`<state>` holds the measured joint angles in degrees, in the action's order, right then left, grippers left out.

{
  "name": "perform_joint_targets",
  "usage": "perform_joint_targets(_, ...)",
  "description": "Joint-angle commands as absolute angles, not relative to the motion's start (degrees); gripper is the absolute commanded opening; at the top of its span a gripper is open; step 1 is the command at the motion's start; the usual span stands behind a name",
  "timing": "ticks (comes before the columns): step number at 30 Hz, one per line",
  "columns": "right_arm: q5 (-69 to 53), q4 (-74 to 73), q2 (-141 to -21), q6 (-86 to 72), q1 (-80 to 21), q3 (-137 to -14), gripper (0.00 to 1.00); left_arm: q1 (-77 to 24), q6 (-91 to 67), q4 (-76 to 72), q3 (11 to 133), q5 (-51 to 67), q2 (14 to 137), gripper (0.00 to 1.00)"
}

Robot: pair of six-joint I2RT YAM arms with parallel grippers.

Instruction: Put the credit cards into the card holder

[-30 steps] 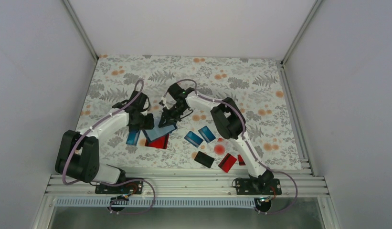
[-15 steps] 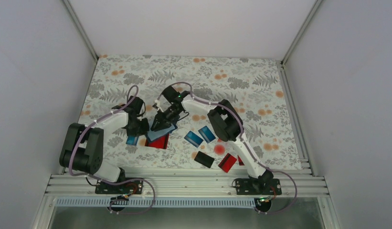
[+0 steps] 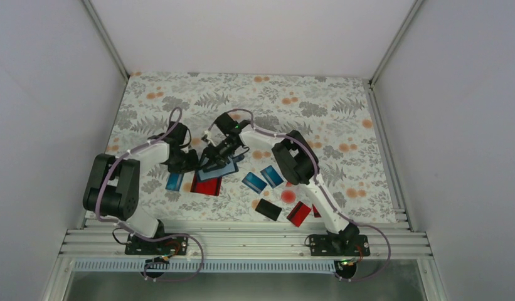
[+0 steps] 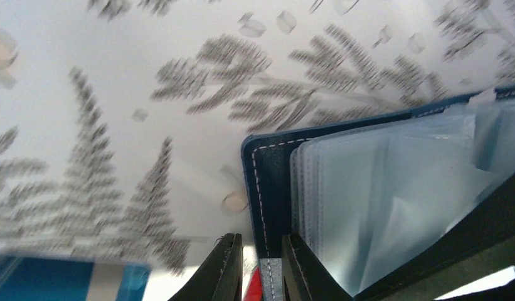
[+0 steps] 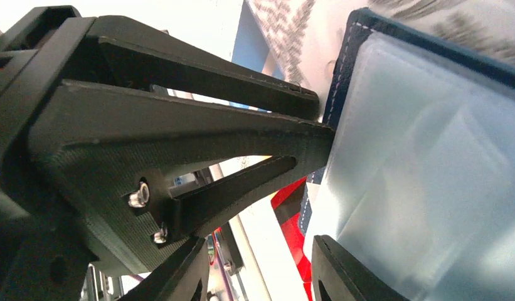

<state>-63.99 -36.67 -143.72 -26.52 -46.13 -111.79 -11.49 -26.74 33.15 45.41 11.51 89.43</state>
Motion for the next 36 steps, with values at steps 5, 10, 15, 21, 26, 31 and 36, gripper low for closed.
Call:
perform_joint_targets(5, -65.6, -31.8, -140.3, -28.7, -41.8, -111.0, 0.48, -12.0, -21.4, 24.4, 51.5, 21.6, 99.4, 0.18)
perform_joint_targets(10, -66.5, -30.6, -141.1, -30.3, -39.8, -112.9, 0.52, -12.0, -19.6, 23.4, 56.8, 26.1, 104.1, 0.18)
perform_joint_targets(15, -67.0, -27.5, -141.4, -33.6, -38.0, -114.2, 0.56, -12.0, -19.7, 24.0, 60.8, 27.8, 106.9, 0.18)
perform_joint_targets(21, -68.2, -27.9, -142.0, -35.1, -36.4, -118.5, 0.58, -11.9, -20.8, 26.4, 62.1, 25.1, 105.2, 0.18)
perform_joint_targets(26, -68.6, -28.1, -140.4, -35.5, -35.7, -119.2, 0.62, -11.4, -20.7, 28.9, 62.8, 21.7, 103.9, 0.18)
perform_joint_targets(31, -67.2, -30.2, -138.4, -33.9, -34.8, -119.2, 0.64, -10.5, -20.6, 30.4, 63.0, 19.7, 102.2, 0.18)
perform_joint_targets(36, -60.8, -36.9, -135.3, -28.6, -32.9, -117.3, 0.66, -9.9, -19.6, 32.5, 63.4, 17.1, 99.4, 0.19)
